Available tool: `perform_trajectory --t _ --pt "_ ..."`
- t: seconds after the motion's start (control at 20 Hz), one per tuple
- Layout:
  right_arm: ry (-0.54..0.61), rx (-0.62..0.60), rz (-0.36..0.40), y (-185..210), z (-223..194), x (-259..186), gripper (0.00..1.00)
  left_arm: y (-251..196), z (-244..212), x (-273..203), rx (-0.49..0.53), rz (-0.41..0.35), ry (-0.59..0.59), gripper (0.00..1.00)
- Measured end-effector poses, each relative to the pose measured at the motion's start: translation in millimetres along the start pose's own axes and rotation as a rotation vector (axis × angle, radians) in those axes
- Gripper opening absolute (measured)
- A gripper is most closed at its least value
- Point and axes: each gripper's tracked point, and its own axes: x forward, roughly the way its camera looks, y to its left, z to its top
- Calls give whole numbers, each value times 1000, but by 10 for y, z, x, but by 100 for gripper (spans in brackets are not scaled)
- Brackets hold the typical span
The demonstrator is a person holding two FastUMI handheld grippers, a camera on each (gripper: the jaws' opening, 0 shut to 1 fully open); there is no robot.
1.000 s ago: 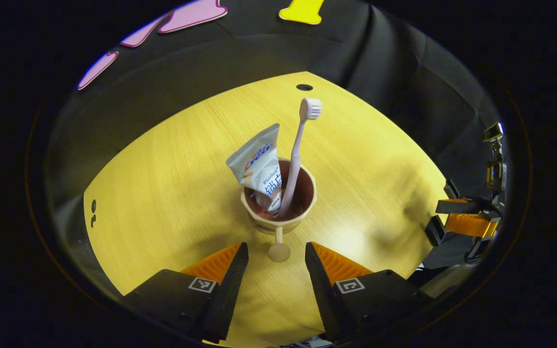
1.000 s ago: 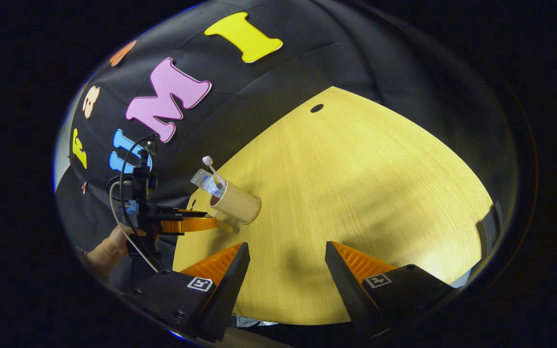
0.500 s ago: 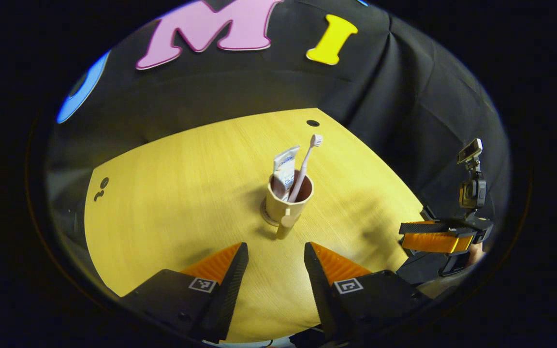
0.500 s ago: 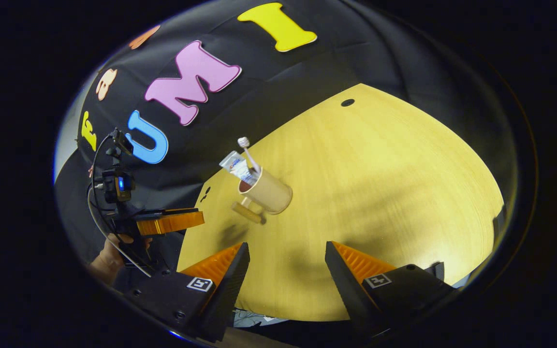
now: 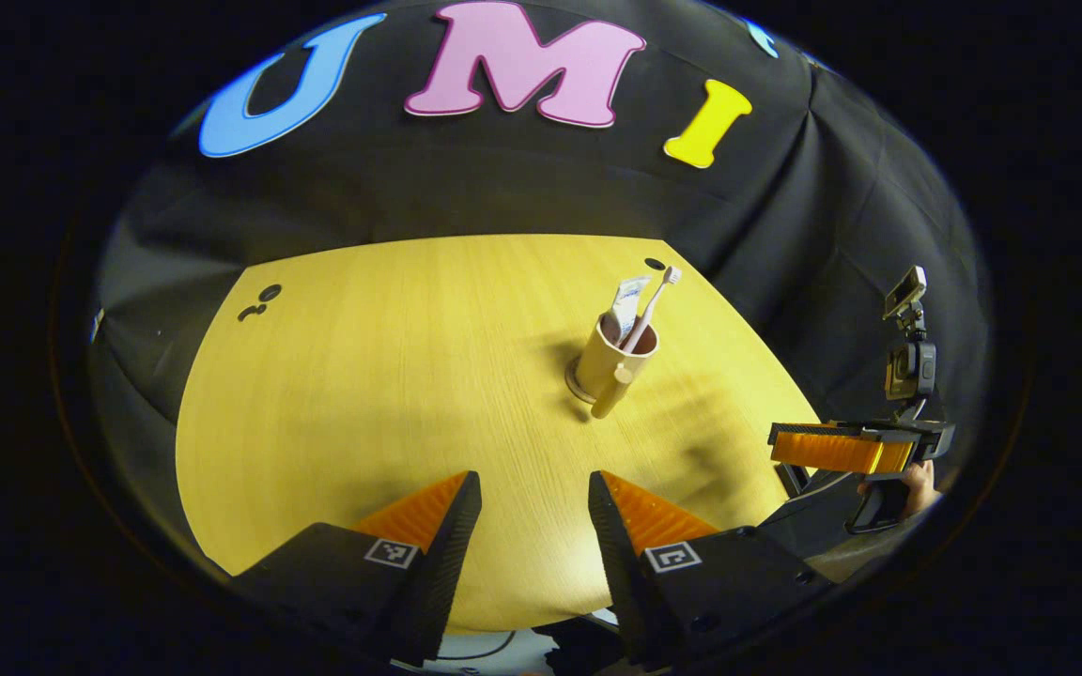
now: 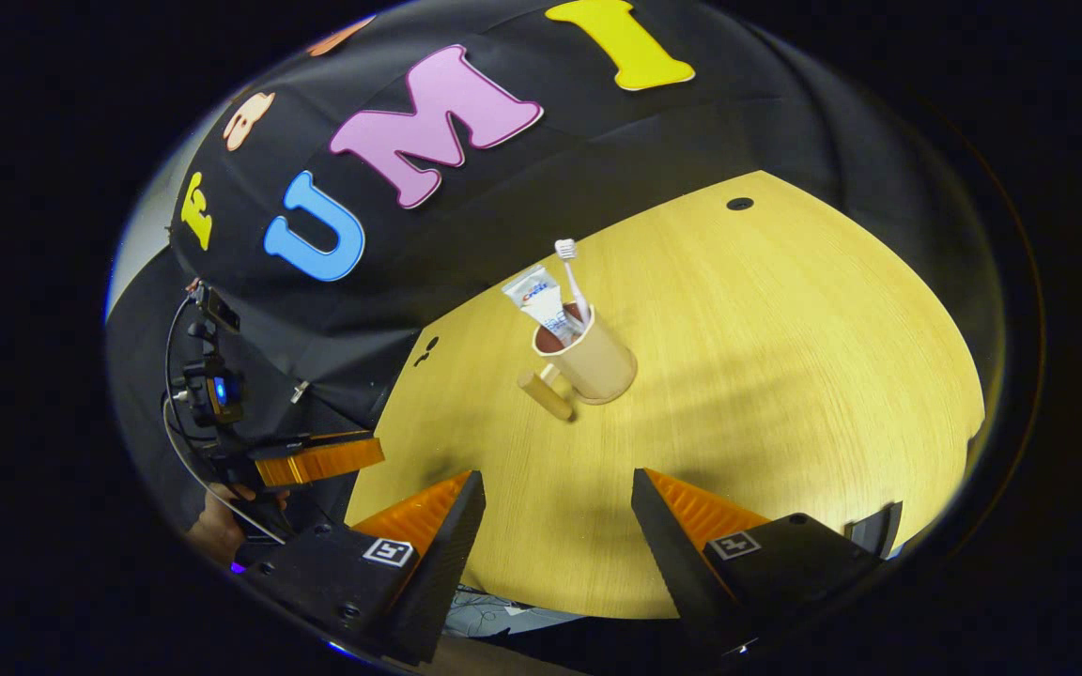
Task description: Put the toothbrush and toothpaste on the desktop into the cup, then pick up the cup and place it on the coaster on the desktop.
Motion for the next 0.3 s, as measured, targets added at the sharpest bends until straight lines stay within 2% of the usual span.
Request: perform_trajectory --t 0.3 --pt "11 -40 3 199 -37 18 96 67 -240 -182 -49 6 -27 72"
